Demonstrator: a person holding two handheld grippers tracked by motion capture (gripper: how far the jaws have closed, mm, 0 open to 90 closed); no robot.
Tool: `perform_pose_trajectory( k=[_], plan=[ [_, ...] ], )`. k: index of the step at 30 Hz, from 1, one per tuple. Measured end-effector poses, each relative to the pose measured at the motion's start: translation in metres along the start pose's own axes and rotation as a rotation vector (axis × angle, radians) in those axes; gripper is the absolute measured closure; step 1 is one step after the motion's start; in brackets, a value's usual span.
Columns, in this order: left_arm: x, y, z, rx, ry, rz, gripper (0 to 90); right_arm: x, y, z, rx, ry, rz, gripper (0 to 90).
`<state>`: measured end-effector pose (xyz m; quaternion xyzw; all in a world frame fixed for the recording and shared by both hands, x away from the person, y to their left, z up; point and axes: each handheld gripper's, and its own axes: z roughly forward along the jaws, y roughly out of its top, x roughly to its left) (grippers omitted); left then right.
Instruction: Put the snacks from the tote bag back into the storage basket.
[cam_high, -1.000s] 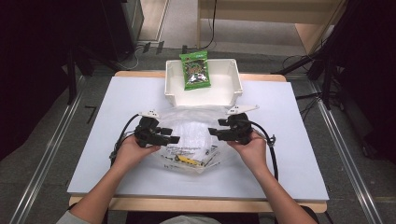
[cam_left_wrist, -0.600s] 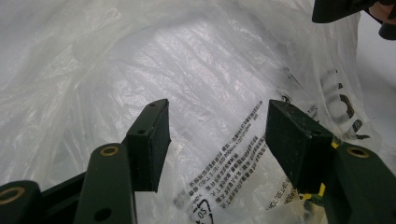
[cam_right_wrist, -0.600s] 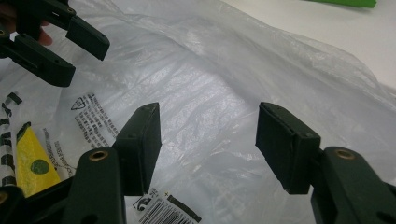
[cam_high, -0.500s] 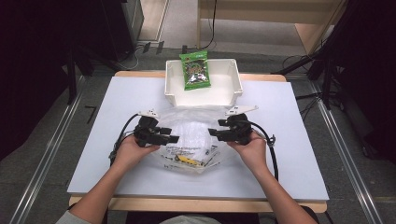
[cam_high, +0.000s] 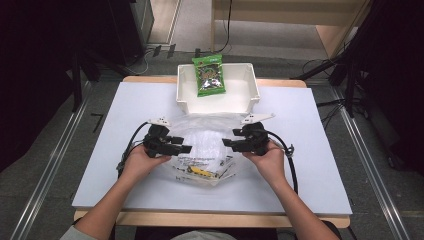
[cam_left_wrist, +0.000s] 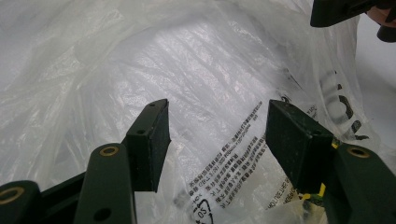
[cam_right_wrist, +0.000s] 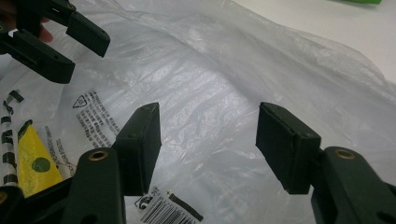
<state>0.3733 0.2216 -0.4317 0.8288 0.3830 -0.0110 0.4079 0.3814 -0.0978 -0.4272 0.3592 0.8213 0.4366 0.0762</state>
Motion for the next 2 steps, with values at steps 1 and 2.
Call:
perform_pose_trajectory(
  k=[1,2],
  plan=[
    [0.0002,0.0001,-0.0002,-0.003,-0.002,-0.003,41.2,-0.0001,0.0000,-0.0002,0.001,0.000,0.002,41.6],
    [0.0003,0.0002,-0.0005,-0.005,-0.004,-0.006,41.0,-0.0007,0.0001,-0.0002,-0.001,0.002,-0.001,41.4]
  ],
)
